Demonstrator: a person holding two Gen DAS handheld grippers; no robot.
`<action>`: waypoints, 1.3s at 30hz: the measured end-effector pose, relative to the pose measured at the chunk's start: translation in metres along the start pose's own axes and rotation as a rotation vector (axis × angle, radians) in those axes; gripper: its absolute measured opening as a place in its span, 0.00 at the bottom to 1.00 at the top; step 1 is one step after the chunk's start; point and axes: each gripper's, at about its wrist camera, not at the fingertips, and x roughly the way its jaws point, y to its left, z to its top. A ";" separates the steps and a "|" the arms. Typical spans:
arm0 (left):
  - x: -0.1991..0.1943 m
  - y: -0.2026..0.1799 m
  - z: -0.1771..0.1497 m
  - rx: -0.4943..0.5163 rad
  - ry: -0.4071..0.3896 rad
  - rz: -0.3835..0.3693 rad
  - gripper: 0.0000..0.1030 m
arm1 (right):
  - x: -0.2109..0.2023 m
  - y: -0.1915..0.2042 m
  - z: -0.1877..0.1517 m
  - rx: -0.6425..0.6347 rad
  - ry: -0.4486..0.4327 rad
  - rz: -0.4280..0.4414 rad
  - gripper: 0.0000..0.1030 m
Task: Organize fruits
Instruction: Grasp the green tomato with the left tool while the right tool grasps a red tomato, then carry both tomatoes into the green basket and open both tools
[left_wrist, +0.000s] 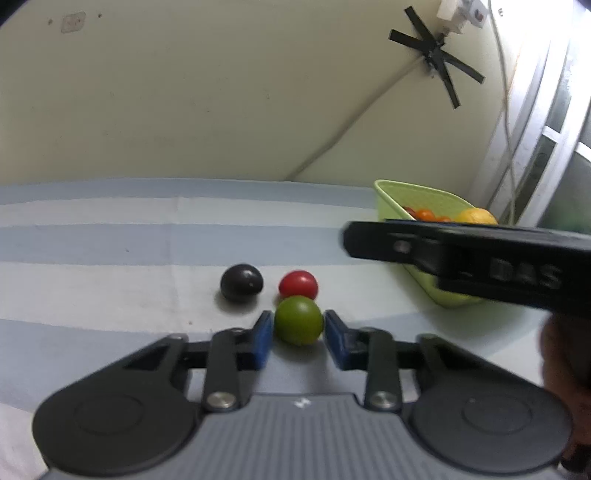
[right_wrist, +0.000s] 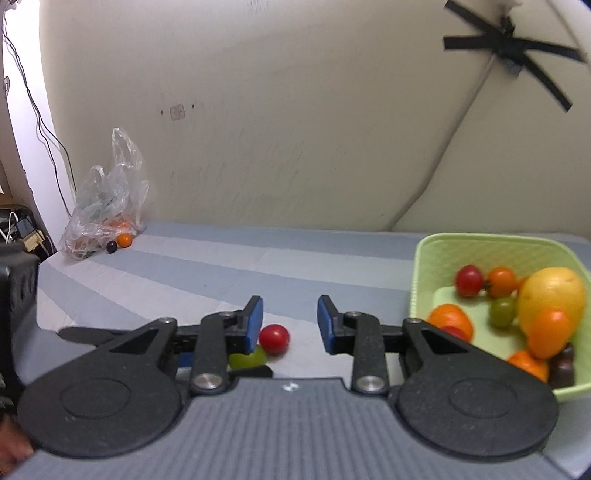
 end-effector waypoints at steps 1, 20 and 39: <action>-0.003 0.004 -0.002 -0.014 -0.002 -0.011 0.28 | 0.001 0.002 -0.002 -0.007 0.007 0.003 0.34; -0.063 0.034 -0.038 -0.090 -0.007 -0.051 0.28 | 0.011 0.017 -0.023 -0.048 0.071 -0.052 0.25; -0.056 -0.039 -0.021 0.008 0.024 -0.208 0.29 | -0.088 -0.040 -0.059 0.109 -0.056 -0.153 0.25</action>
